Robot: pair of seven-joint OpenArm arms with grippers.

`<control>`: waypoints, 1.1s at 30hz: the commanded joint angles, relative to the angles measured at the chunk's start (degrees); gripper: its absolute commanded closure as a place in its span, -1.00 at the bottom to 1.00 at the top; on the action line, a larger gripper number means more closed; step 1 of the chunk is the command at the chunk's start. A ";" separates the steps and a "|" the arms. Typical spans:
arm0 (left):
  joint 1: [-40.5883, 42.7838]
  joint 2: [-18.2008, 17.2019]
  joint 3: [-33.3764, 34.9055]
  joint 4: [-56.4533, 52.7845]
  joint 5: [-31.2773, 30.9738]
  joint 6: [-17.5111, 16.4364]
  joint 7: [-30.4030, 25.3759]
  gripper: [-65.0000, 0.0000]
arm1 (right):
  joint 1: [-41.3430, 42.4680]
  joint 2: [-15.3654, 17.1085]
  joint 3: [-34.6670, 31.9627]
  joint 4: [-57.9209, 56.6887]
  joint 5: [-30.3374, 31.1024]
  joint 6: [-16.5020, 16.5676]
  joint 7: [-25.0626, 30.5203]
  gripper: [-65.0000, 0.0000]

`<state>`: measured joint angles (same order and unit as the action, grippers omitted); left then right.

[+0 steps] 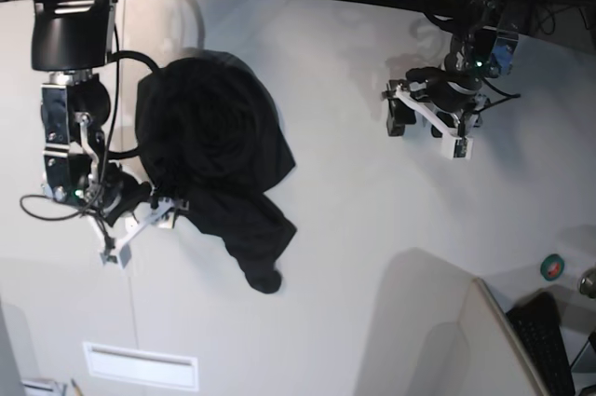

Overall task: Layout the t-shirt on the table in an organized manner, then fold the t-shirt properly
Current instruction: 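Grasp the shirt with the left gripper and pull it open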

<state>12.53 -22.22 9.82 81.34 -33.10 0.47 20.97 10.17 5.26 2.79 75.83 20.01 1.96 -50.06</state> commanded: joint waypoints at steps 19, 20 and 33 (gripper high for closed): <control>-9.85 5.65 10.88 0.81 -0.17 -0.07 -0.80 -0.38 | 1.21 0.68 -0.11 -3.70 9.40 4.94 2.46 0.45; -10.91 6.44 12.11 0.55 -0.17 -0.07 -0.80 -0.38 | 1.21 0.68 -0.11 -2.47 9.40 4.94 2.28 0.78; -28.93 20.33 29.34 -22.66 -0.17 0.01 -1.24 0.30 | 0.68 2.61 6.49 9.66 9.31 3.01 -2.90 1.00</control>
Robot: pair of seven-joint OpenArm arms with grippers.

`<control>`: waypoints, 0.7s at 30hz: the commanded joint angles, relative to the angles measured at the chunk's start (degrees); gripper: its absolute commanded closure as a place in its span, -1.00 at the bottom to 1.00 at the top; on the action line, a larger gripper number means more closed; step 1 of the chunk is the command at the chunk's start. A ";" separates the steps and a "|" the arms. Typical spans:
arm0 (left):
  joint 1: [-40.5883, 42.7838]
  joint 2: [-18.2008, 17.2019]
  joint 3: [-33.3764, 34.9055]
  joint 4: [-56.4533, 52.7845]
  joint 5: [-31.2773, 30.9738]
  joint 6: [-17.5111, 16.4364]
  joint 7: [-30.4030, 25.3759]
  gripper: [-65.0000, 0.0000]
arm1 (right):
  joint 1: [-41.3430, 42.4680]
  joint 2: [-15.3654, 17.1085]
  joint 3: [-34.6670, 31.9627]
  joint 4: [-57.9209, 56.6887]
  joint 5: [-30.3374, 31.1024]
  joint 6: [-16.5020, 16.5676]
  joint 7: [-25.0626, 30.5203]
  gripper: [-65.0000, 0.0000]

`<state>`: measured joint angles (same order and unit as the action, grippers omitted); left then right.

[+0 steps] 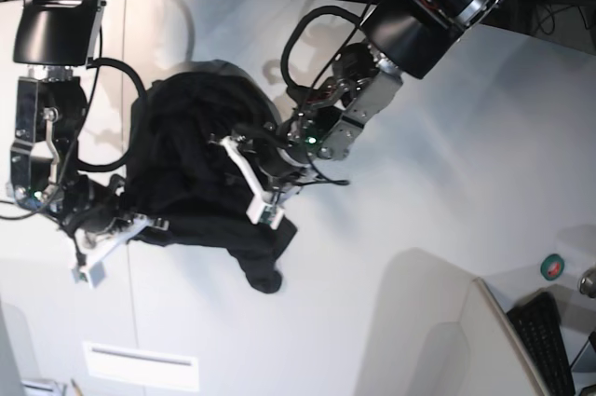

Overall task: Layout the t-shirt on the table in an organized manner, then fold the t-shirt properly
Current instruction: 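Grasp the shirt with the left gripper and pull it open, then regrasp a shirt edge with the right gripper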

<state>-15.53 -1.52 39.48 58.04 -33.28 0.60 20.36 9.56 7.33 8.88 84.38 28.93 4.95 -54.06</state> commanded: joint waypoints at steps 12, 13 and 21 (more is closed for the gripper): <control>-2.18 -8.90 -4.63 -3.76 0.00 0.06 -0.18 1.00 | 7.01 6.43 4.96 -5.30 0.39 -2.62 6.55 1.00; -1.66 -10.31 -6.47 -2.70 0.00 0.06 -0.18 1.00 | 7.01 6.43 5.75 -5.30 0.39 -2.71 6.81 1.00; 10.74 -18.04 -20.89 17.70 0.00 0.06 6.67 1.00 | 3.23 5.81 8.04 -0.99 0.39 -12.29 9.01 1.00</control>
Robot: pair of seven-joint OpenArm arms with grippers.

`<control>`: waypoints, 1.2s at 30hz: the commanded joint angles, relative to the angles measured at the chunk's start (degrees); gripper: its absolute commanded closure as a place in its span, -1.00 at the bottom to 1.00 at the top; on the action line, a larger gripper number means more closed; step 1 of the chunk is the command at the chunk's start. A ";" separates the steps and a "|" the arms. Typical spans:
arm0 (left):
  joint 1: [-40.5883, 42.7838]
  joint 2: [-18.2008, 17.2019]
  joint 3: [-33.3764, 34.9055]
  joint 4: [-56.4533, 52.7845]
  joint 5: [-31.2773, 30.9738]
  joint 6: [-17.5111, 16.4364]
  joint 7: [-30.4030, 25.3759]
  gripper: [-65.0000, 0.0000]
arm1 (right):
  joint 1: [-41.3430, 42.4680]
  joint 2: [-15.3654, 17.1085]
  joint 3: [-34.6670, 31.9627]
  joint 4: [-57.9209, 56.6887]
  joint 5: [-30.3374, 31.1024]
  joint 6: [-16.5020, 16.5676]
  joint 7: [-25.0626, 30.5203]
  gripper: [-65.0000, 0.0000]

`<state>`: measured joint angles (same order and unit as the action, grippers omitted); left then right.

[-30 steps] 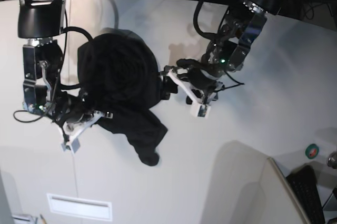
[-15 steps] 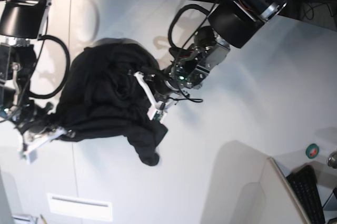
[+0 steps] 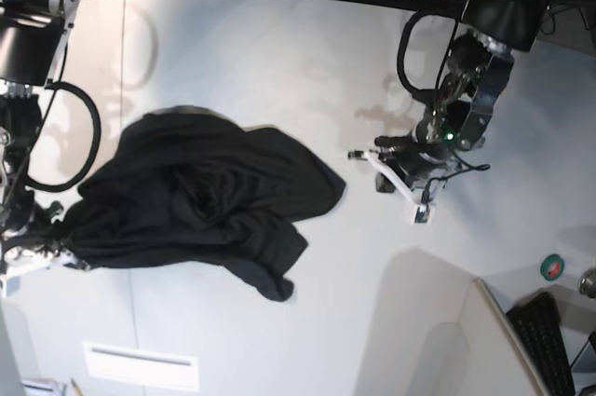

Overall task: Layout the t-shirt on the table in an organized manner, then fold the t-shirt properly
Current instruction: 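Regrasp a shirt edge with the right gripper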

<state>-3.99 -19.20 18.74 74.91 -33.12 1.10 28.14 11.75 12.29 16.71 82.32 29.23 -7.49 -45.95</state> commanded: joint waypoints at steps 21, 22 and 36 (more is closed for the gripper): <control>25.13 -1.59 -38.30 17.09 -0.50 -0.80 1.00 1.00 | -6.52 0.76 6.46 6.86 0.52 -12.51 1.60 -0.30; 25.13 -1.59 -38.83 17.09 -0.50 -0.80 1.00 1.00 | -8.36 -0.29 7.25 11.52 0.88 -10.76 1.08 -0.55; 24.87 0.17 -38.48 17.44 -0.50 -0.80 1.00 -0.16 | -19.35 -4.16 7.86 5.37 2.63 -5.74 5.21 -0.64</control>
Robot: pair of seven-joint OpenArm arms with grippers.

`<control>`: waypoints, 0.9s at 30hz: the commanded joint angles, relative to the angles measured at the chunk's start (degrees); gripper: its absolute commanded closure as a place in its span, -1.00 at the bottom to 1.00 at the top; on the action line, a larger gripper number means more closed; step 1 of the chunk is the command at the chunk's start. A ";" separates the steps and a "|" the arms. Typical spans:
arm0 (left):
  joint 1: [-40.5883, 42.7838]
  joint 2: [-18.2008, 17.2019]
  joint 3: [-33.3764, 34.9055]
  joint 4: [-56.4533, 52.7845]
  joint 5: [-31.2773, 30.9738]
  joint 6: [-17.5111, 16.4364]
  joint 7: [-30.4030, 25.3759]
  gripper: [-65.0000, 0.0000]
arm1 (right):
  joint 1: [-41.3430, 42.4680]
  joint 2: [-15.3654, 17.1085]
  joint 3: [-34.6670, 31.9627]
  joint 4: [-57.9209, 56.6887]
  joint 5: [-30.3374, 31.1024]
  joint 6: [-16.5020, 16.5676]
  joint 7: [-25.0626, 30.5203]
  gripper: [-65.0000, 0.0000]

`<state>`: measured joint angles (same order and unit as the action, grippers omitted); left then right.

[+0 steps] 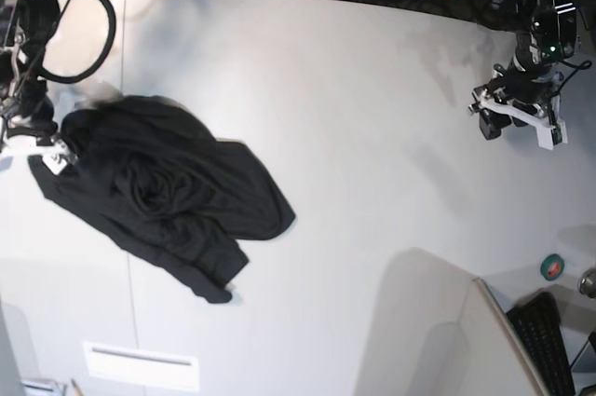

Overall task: Layout the t-shirt on the table in an organized manner, then fold the t-shirt properly
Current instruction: 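Regrasp a shirt edge with the right gripper, then lift the shirt with the right gripper and grasp its other end with the left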

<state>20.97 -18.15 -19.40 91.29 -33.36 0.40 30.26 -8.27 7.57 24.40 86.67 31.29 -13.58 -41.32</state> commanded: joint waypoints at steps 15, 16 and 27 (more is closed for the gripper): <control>-0.27 -0.62 -0.43 0.80 -0.26 -0.10 -1.12 -0.18 | 2.69 0.29 0.43 -9.71 1.02 18.38 2.42 0.91; -0.27 -0.62 -0.43 0.80 -0.26 -0.10 -1.12 -0.18 | 2.51 0.21 0.43 -8.83 1.02 20.75 2.07 1.00; -4.05 -5.63 -1.04 0.63 0.00 -0.10 -1.03 -0.18 | -1.97 -11.40 -13.11 26.43 0.58 21.45 -15.60 1.00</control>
<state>17.10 -23.09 -20.23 90.96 -33.08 0.82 30.28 -10.79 -3.90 10.90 112.55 31.27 7.62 -57.41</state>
